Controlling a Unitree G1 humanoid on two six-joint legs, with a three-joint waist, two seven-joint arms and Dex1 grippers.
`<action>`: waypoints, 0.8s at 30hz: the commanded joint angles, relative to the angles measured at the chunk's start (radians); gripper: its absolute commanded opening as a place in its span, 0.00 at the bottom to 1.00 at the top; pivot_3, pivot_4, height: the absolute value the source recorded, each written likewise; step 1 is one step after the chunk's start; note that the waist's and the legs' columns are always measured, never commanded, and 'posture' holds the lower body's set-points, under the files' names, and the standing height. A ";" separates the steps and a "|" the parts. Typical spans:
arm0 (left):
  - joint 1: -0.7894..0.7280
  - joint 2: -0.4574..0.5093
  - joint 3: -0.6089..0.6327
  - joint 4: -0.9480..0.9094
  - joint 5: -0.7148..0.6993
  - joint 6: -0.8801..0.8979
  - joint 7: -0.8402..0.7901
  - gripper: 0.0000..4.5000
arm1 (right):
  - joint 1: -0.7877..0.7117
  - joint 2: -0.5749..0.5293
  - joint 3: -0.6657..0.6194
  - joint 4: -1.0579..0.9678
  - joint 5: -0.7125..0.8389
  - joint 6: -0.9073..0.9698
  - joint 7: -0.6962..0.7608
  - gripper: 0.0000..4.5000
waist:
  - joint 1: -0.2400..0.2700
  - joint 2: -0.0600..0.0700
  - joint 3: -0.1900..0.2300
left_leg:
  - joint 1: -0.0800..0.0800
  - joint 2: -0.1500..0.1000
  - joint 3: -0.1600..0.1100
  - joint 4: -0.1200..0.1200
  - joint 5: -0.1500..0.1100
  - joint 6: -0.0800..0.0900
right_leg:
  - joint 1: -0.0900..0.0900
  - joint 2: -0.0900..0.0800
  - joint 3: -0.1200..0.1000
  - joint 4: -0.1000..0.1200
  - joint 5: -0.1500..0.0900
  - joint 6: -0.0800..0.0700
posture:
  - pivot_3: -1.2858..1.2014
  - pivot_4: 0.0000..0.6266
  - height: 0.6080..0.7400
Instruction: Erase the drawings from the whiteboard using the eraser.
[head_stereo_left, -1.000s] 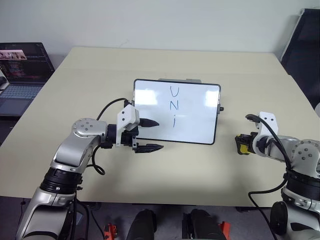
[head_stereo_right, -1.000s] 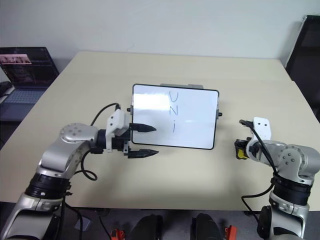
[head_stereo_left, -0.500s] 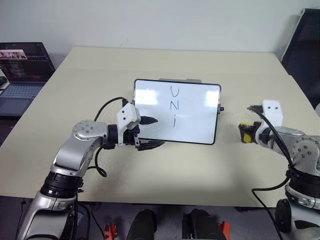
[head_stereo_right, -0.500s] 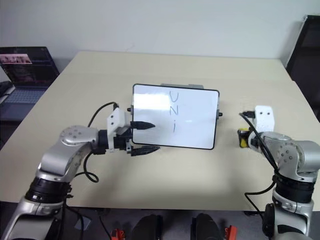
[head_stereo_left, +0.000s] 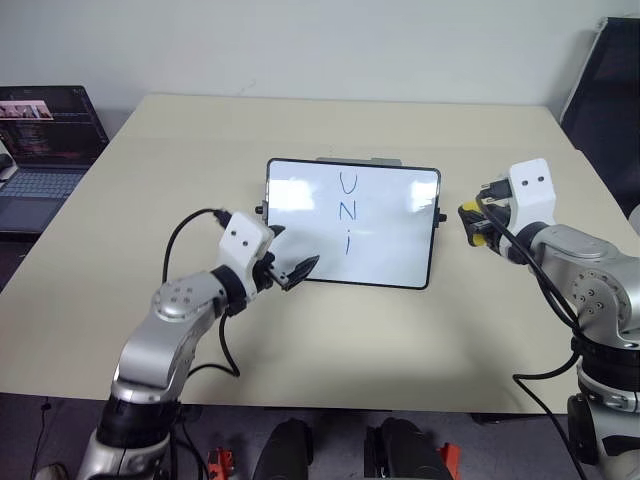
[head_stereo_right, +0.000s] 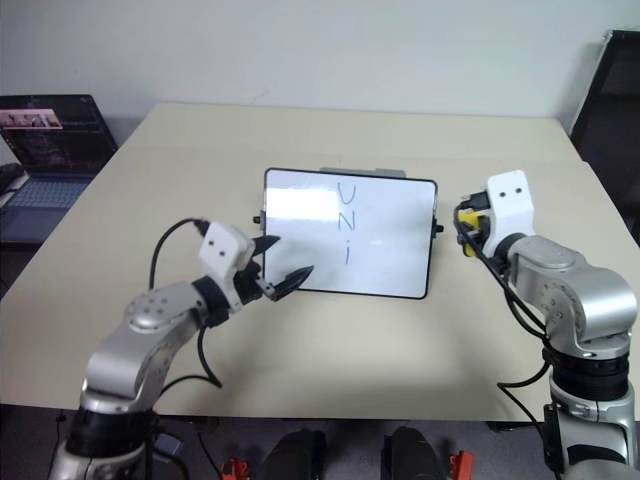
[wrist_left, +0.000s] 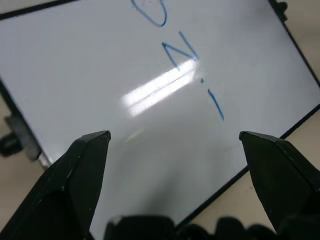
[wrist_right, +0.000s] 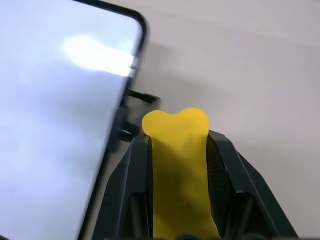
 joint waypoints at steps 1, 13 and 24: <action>0.051 -0.025 -0.008 -0.066 0.022 -0.039 0.036 1.00 | -0.055 -0.020 0.030 0.002 -0.043 -0.070 0.032 0.24 | 0.001 0.000 0.000 | 0.000 0.000 0.000 0.000 0.000 0.000 | 0.000 0.000 0.000 0.000 0.000 0.000 | 0.52 0.24 1.00; 0.119 -0.094 -0.034 -0.056 0.094 -0.177 0.098 1.00 | -0.253 0.043 0.244 0.185 -0.205 -0.326 0.158 0.24 | 0.000 0.000 0.000 | 0.002 -0.001 0.000 0.002 0.001 0.000 | 0.000 0.000 0.000 0.005 0.000 0.000 | 0.52 0.24 1.00; 0.098 -0.098 -0.036 -0.022 0.128 -0.196 0.112 1.00 | -0.264 0.093 0.335 0.209 -0.273 -0.394 0.264 0.24 | 0.000 0.000 0.000 | 0.002 0.000 -0.001 0.002 0.001 0.000 | 0.000 0.000 -0.001 0.006 0.000 0.000 | 0.52 0.24 1.00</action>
